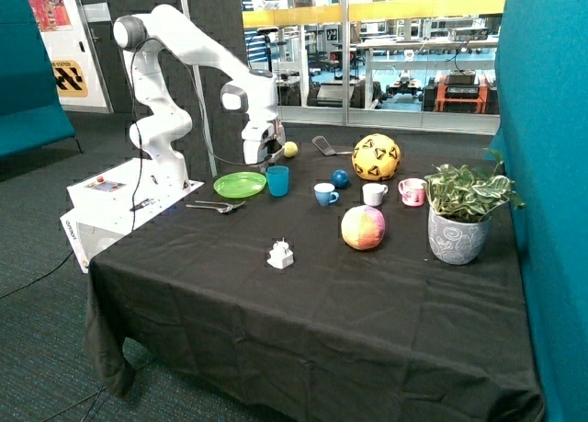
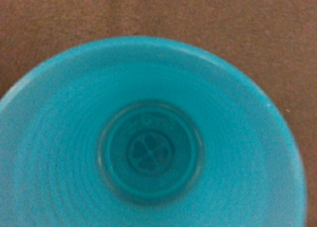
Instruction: Set the table
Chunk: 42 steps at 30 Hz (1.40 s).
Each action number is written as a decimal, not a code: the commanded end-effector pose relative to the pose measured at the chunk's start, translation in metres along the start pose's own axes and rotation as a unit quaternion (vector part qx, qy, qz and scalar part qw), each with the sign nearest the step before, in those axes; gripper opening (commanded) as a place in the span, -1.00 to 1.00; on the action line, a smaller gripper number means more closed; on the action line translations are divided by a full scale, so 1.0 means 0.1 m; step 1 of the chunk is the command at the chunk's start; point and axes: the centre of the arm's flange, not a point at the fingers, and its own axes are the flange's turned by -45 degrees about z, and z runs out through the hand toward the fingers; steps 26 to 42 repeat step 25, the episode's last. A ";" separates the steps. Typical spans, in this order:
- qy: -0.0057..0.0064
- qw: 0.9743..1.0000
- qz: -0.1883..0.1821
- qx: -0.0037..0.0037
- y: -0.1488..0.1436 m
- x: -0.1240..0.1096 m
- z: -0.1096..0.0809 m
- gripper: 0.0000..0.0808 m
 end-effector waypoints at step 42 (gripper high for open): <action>0.000 1.000 -0.018 -0.002 0.27 -0.18 -0.34 0.24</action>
